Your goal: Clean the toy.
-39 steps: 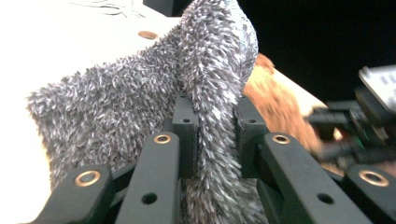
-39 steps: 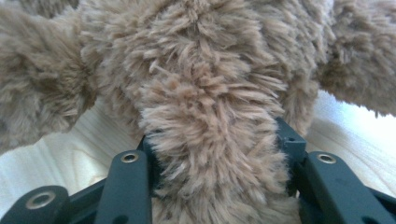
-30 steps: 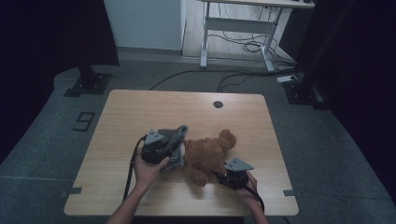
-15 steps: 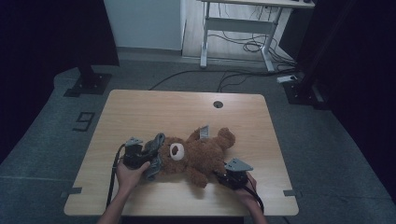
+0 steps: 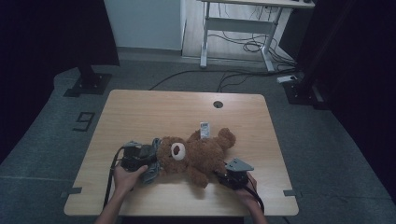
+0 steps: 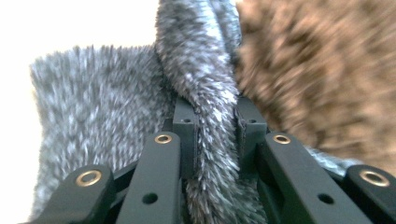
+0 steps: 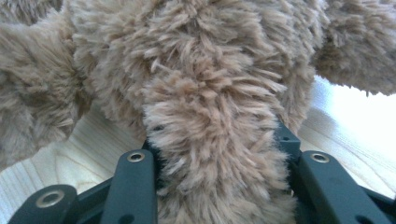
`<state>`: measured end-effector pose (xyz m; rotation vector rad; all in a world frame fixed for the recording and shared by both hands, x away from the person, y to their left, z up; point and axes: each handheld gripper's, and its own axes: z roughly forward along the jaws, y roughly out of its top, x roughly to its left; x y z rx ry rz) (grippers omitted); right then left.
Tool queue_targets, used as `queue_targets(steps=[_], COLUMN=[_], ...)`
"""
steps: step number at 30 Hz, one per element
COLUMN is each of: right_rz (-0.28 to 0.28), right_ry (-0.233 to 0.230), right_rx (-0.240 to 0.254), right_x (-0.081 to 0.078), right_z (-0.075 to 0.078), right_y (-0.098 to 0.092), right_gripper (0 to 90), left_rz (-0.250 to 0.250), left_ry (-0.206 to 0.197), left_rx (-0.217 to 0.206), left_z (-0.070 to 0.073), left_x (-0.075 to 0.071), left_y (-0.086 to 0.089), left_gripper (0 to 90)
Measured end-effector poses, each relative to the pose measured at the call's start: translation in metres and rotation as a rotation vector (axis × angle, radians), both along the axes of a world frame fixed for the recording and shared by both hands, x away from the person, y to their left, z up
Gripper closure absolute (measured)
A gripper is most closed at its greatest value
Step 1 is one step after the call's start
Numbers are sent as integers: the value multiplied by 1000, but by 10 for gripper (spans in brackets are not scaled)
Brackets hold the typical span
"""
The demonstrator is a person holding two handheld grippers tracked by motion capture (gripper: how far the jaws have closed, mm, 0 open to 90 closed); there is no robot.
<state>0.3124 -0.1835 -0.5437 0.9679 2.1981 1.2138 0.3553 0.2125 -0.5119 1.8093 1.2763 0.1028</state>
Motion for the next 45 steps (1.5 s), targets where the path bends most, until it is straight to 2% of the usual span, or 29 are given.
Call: queue_targets(steps=[3,7,9,11,14,17,19,20,22,23,26,29,30,32,34,36,40,43,45], right_rz=[1,1,1,1,0,-3,0,2,3,4,2,-2,-3,-4,-5,-5,-16,-19,-21], right_ry=[-1,-3,-3,-3,-4,-6,-7,-8,-10,-10,-11,-13,-13,-10,-7,-7,-4,-4,-4], right_rx=[-2,-5,-5,-4,-3,3,3,1,-3,-5,-10,-13,-12,-9,-2,-3,1,0,-1], right_x=[0,0,0,0,0,0,0,0,0,0,-1,-1,-1,-1,-1,-1,-1,0,-1], right_z=[0,0,0,0,0,0,0,0,1,0,0,0,0,0,0,0,-1,-1,-1], right_y=[0,0,0,0,0,0,0,0,1,1,2,2,2,2,1,1,0,-1,-2], right_gripper=[559,558,557,557,557,557,557,557,557,557,557,558,558,558,558,559,561,561,562], left_rz=[-19,-89,-126,-141,-124,-61,-19,-3,10,13,33,38,40,16,-9,-19,-33,-58,-68], left_ry=[-77,-180,-216,-228,-186,-114,-95,-85,-78,-83,-89,-74,-61,-18,0,-9,-40,-39,-30], left_rx=[-36,-38,-13,29,64,6,62,71,68,83,169,204,247,285,254,228,199,185,150], left_z=[25,58,69,72,65,51,41,36,29,28,23,15,11,0,-14,-22,-20,-19,-21], left_x=[-6,-16,-17,-13,6,29,38,40,38,36,29,24,21,18,11,2,-12,-19,-26], left_y=[-2,-24,-44,-58,-70,-61,-55,-51,-44,-43,-40,-33,-32,-30,-29,-30,-28,-24,-19], left_gripper=[748,750,749,747,745,745,746,747,748,749,752,755,755,754,754,754,753,749,747])
